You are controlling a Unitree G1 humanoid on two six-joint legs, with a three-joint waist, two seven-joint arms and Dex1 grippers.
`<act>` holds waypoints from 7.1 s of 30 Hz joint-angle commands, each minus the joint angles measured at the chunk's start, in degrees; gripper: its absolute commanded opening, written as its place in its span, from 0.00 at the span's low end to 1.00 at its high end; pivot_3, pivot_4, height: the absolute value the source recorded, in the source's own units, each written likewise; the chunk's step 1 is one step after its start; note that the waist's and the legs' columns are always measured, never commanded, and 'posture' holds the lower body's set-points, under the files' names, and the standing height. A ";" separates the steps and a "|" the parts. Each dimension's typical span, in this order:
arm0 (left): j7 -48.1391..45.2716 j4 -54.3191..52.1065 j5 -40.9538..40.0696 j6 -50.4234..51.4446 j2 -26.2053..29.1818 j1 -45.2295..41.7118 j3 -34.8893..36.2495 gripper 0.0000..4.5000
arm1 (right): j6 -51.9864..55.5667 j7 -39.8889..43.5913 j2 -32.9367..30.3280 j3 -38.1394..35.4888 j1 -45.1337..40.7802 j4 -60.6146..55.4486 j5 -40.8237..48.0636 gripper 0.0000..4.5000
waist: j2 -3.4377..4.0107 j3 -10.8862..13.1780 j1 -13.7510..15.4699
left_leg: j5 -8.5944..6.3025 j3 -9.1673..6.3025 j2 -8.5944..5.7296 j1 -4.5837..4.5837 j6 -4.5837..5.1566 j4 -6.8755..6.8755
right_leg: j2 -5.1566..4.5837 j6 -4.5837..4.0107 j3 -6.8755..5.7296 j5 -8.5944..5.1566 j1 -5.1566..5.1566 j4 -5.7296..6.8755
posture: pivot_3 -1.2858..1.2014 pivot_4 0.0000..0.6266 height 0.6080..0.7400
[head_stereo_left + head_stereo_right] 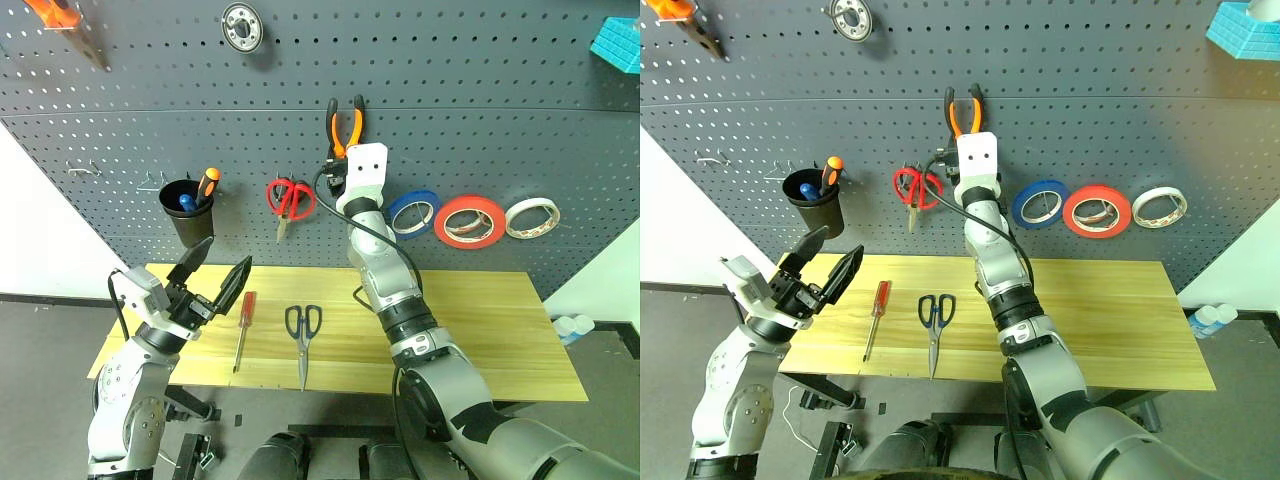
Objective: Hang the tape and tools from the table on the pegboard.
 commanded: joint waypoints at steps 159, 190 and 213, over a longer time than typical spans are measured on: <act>42.45 31.93 37.95 51.91 -21.47 -23.75 -21.92 1.00 | 49.29 44.61 -45.32 -4.13 48.10 -74.22 35.04 1.00 | -0.81 -1.96 -0.50 | -0.52 0.14 0.02 -0.87 0.81 1.55 | -0.09 0.93 -0.39 0.51 0.43 -0.97 | 0.48 0.00 0.84; 49.26 49.22 29.43 56.68 -30.74 -30.58 -10.95 1.00 | 49.26 42.91 -45.12 -3.81 48.82 -75.26 34.09 1.00 | -0.66 -2.80 -1.80 | -0.59 0.14 0.01 -0.81 0.89 1.90 | -0.09 1.04 -0.38 0.56 0.65 -0.92 | 0.46 0.00 0.84; 56.89 54.72 26.32 60.35 -30.61 -32.95 -5.55 0.65 | 49.19 41.31 -44.64 -3.05 49.16 -75.48 33.64 1.00 | -0.17 -3.62 -2.09 | -0.71 0.17 -0.02 -0.83 1.03 2.25 | -0.08 1.18 -0.38 0.64 0.79 -0.92 | 0.46 0.00 0.84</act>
